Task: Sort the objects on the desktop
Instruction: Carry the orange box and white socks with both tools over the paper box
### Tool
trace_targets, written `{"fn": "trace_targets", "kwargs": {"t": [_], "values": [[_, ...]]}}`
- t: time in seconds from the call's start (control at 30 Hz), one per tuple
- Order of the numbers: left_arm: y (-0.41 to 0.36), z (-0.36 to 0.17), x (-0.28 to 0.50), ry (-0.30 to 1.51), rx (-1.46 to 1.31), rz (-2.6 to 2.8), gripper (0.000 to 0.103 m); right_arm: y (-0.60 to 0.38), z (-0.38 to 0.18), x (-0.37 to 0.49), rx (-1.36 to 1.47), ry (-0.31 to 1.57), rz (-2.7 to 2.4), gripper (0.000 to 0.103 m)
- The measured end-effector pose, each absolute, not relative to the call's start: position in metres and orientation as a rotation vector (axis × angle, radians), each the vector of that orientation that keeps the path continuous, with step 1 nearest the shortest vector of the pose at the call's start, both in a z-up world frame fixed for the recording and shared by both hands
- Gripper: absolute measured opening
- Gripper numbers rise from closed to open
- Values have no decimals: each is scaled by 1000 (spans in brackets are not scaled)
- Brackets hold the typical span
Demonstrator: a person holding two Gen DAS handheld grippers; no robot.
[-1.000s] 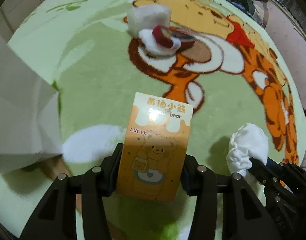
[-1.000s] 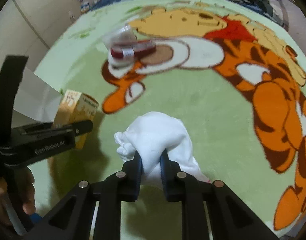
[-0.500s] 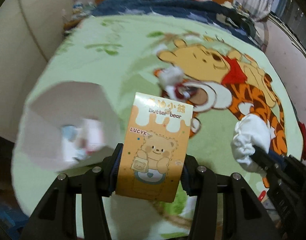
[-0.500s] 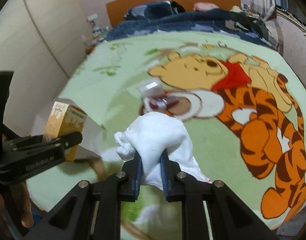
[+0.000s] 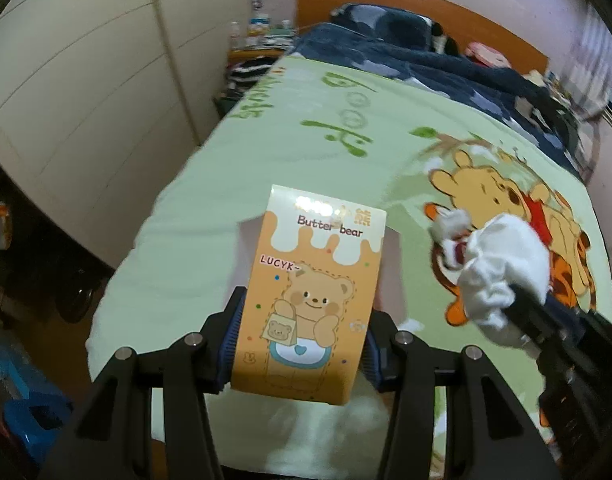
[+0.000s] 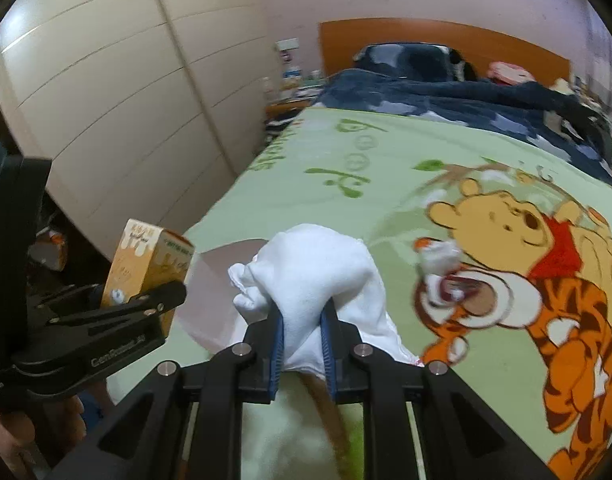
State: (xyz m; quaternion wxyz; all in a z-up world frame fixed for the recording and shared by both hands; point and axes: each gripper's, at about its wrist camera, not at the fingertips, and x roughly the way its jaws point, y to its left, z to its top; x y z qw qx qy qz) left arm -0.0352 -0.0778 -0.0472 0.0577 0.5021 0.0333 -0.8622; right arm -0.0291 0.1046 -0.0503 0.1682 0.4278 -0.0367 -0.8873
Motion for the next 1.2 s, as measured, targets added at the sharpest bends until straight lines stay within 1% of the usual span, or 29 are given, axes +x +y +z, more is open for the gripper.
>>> {"fn": "trace_targets", "kwargs": {"t": [0.3,0.8,1.2], "values": [[-106,-48,-36,112,1484,-2582,50,69,-55,-32,1224,-64,-2484,17],[-105,-49,-47,67,1453,-2571,50,55,-63,-49,1273,-53,-2494,17],[-101,-68,-63,41,1522,-2571,50,47,-74,-63,1322,-90,-2471,17]]}}
